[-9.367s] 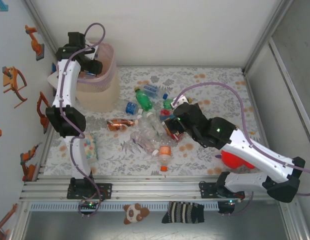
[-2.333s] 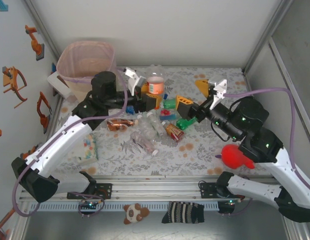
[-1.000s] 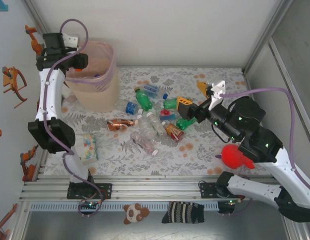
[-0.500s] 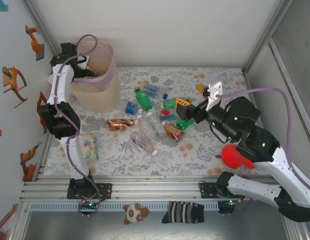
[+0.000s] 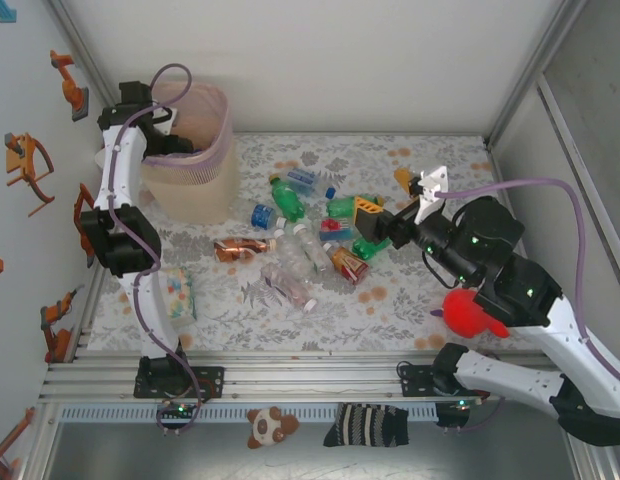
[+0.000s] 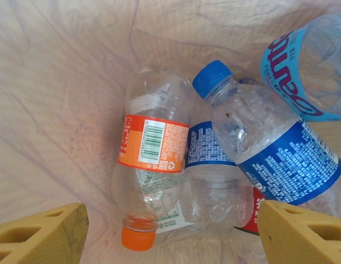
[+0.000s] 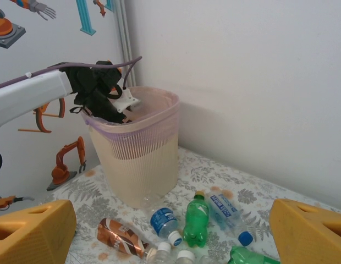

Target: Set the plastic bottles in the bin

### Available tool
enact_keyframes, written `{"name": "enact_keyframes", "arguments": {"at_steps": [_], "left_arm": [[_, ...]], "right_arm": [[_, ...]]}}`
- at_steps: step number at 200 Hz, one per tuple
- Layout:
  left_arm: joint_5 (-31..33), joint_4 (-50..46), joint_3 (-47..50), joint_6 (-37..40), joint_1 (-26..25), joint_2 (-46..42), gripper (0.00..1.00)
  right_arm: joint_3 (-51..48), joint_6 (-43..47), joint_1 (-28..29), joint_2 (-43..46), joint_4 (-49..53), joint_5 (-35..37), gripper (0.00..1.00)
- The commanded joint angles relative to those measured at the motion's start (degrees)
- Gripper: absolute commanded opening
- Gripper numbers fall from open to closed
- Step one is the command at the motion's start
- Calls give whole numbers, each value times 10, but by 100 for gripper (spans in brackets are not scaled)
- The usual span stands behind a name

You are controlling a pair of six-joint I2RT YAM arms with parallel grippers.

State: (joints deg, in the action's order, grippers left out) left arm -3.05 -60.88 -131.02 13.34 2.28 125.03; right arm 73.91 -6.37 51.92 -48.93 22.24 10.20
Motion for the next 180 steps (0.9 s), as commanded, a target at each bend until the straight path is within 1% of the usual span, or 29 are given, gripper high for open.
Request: {"name": "enact_keyframes", "arguments": {"at_steps": [1,55,78,109,130,147,180], "left_arm": [[-21,-16,-25,-14,-3,-22,79],[-71,-21,-64,-24,-14,-72,78],[-106,-23,-63,-8,-23,-104,76],[-123,-30,-48,41,-52,-152,75],[-141,-33,-22,77,-72,-189,75],[-183,-34,14,118,-87,-226,75],[-191,-31,113,203,-136,-302,75]], "right_arm": [[-5,-2,-1,9,-5,17,90],[-7,1,-2,11,0,22,90],[-8,2,-2,10,0,24,90],[-6,6,-2,6,-1,23,90],[-4,10,-2,3,-2,20,90],[-2,14,-2,0,-2,20,90],[2,18,-2,-7,-2,18,90]]}}
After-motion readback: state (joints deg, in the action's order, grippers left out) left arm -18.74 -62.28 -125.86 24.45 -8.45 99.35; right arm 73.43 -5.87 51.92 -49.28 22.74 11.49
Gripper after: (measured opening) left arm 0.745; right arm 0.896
